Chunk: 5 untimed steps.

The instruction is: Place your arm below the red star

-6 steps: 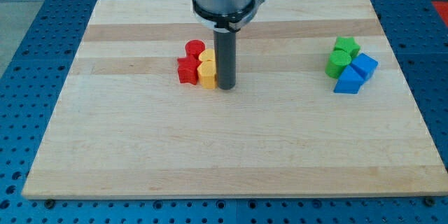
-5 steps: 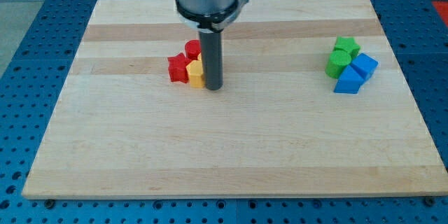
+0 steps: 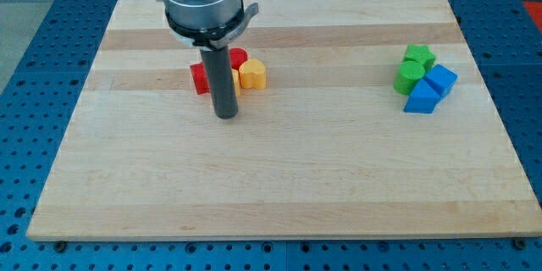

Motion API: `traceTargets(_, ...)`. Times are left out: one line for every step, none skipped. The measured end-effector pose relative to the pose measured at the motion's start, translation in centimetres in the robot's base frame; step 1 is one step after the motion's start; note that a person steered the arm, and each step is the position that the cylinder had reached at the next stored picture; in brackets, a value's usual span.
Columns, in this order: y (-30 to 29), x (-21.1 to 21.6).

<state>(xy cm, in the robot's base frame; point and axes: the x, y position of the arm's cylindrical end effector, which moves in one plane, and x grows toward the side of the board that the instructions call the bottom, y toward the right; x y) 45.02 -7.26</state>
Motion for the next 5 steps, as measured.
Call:
traceTargets(-0.1, 0.0)
traceTargets(-2.7, 0.0)
traceTargets(-5.0, 0.0)
traceTargets(-4.6, -0.6)
traceTargets(-4.6, -1.4)
